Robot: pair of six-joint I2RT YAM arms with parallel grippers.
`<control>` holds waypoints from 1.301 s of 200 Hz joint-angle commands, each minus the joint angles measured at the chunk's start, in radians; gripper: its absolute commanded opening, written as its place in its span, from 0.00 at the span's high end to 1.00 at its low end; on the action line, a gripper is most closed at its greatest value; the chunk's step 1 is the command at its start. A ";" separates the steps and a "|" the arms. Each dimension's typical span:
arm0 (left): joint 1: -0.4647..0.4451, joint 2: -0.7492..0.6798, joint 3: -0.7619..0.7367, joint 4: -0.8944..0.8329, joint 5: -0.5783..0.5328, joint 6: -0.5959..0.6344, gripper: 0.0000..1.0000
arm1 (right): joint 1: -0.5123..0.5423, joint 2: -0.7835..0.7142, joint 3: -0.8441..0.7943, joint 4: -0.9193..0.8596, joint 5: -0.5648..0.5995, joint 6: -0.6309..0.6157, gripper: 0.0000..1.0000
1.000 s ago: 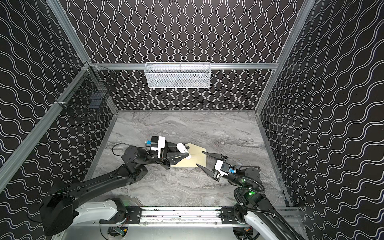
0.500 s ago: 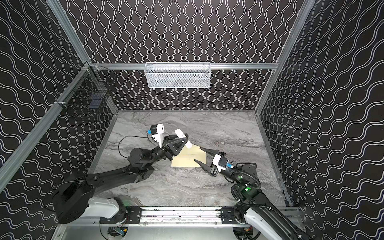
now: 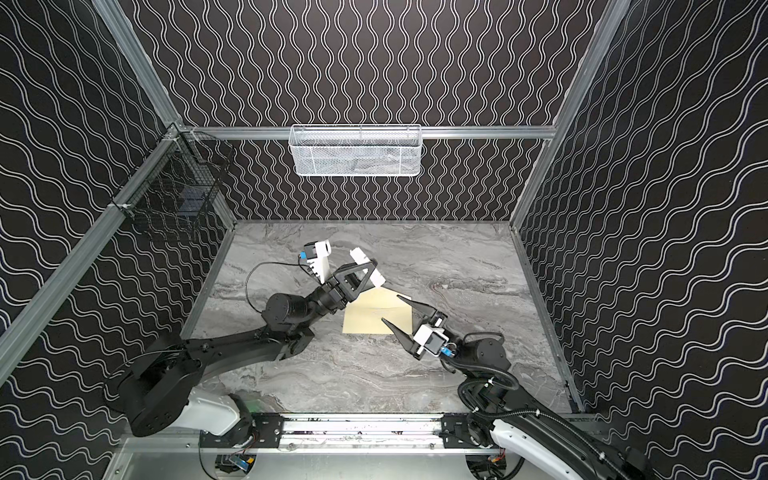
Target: Place the letter into the envelope and seal it
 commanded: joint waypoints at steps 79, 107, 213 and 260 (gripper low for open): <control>0.002 -0.029 -0.028 -0.082 -0.056 -0.112 1.00 | 0.053 0.284 -0.003 0.532 0.224 -0.219 0.46; 0.002 -0.035 -0.038 -0.089 -0.059 -0.112 1.00 | 0.055 0.358 0.010 0.622 0.230 -0.185 0.48; 0.002 -0.055 -0.041 -0.101 -0.027 -0.092 1.00 | 0.057 0.450 0.052 0.603 0.229 -0.139 0.64; 0.002 -0.061 -0.044 -0.103 -0.026 -0.084 1.00 | 0.056 0.457 0.064 0.589 0.231 -0.129 0.60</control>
